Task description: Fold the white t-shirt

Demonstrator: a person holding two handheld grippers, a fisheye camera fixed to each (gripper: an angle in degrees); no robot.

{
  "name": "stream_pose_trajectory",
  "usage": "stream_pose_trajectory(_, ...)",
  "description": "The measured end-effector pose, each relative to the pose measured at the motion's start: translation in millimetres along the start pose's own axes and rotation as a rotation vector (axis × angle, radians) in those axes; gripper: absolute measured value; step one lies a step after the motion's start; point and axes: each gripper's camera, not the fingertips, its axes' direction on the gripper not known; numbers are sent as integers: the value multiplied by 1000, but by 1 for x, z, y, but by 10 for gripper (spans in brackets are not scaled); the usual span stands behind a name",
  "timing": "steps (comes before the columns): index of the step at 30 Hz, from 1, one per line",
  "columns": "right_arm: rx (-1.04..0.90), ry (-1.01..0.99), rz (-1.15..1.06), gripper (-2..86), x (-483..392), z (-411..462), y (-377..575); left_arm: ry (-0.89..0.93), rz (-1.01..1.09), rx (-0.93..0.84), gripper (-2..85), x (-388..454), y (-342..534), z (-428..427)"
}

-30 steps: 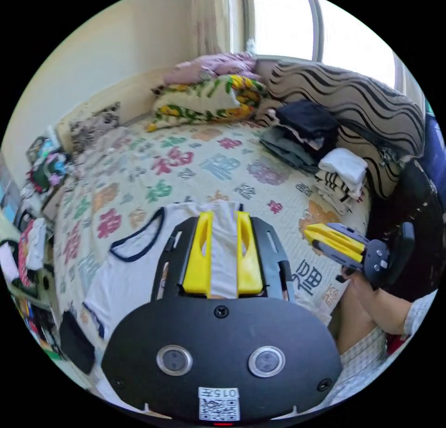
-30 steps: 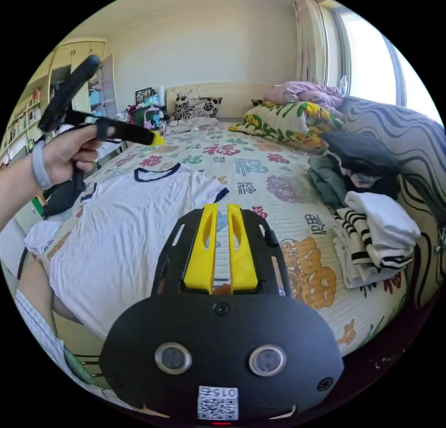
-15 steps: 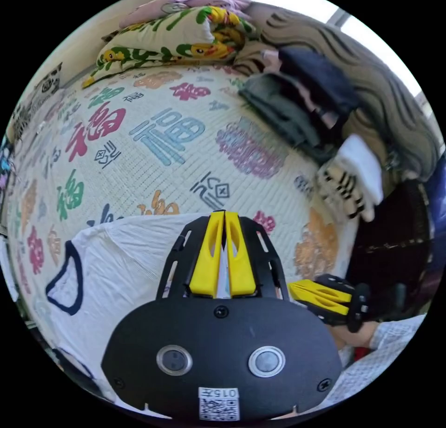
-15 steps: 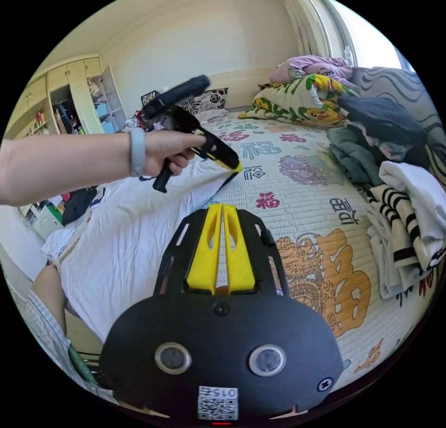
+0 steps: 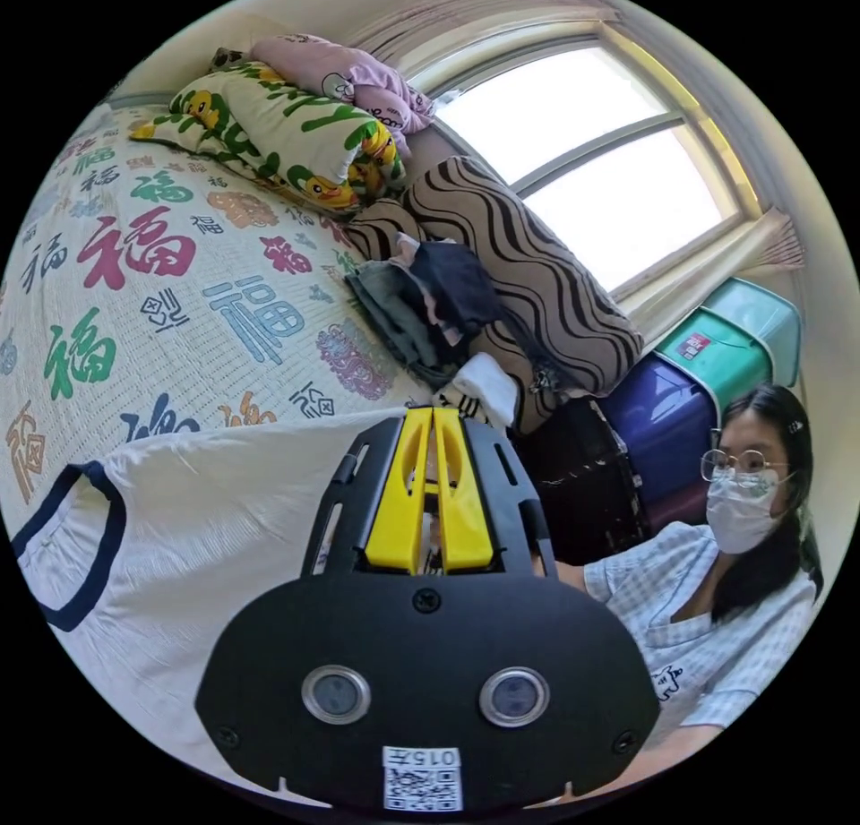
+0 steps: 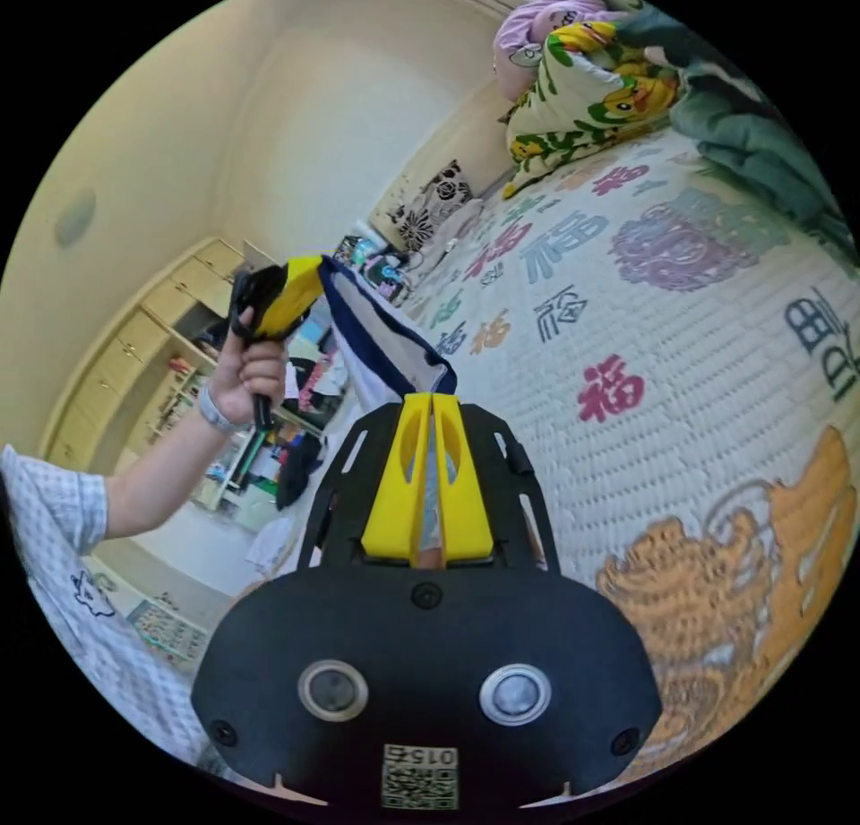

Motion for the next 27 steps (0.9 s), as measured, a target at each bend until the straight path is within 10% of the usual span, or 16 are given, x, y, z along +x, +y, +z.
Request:
stream_pose_trajectory(11,-200,-192,-299,50,-25,6,-52,47,-10,-42,-8,-50,-44,2)
stream_pose_trajectory(27,-184,51,-519,34,-71,-3,-64,100,-8,-131,-8,-103,-70,21)
